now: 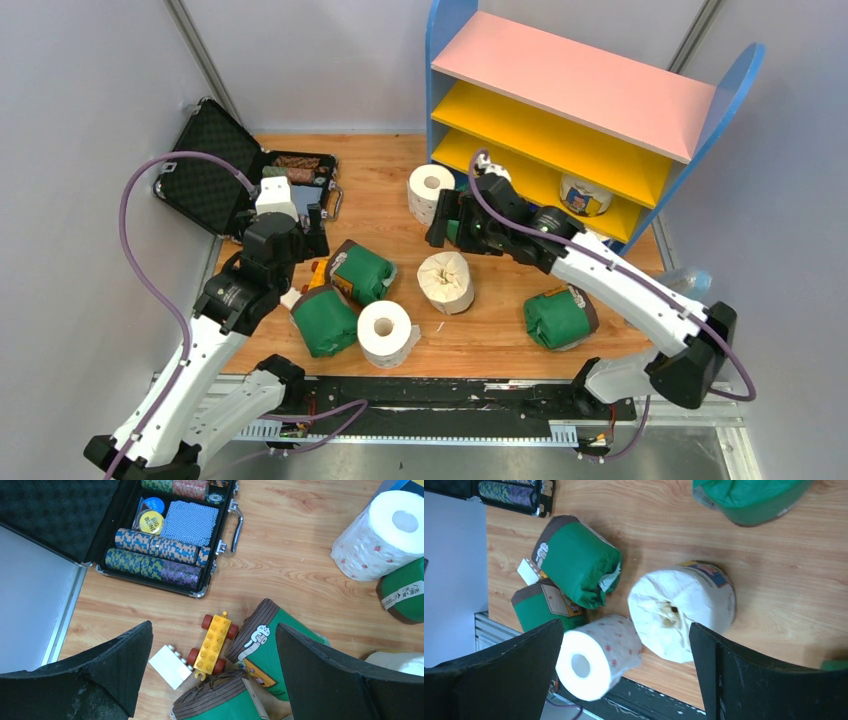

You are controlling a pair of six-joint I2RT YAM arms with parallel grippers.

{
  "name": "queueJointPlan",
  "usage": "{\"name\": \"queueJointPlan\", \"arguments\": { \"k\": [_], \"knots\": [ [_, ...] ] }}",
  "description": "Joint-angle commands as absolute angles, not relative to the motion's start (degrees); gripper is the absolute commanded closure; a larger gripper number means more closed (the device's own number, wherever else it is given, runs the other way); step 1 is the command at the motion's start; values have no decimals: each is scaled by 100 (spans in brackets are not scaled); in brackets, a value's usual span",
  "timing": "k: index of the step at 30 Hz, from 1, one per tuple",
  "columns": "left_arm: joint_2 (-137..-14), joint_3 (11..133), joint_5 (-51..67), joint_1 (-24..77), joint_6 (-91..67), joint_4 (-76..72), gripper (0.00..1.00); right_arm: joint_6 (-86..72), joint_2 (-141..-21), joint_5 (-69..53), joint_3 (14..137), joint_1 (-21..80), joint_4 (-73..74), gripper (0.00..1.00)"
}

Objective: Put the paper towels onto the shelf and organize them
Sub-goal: Adjust the paper towel at the center of the board.

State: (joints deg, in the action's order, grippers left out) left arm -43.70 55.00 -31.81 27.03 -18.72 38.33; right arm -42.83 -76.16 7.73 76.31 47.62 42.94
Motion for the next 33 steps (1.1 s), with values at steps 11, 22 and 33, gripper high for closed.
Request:
{"name": "queueJointPlan", "arguments": {
  "k": [11,22,33],
  "knots": [
    [-4188,5436,-3265,2650,-1791,3617,0,-6881,-10766,1773,10533,5539,7001,5],
    [-4119,5403,-3211,2606,-1802,3588,0,-7639,-11190,2039,10614,5591,7133,18],
    [-4113,5397,-3109,2569,-1802,3562,0,-7626,-11500,2454,10504,5506,7216,25]
  ]
}}
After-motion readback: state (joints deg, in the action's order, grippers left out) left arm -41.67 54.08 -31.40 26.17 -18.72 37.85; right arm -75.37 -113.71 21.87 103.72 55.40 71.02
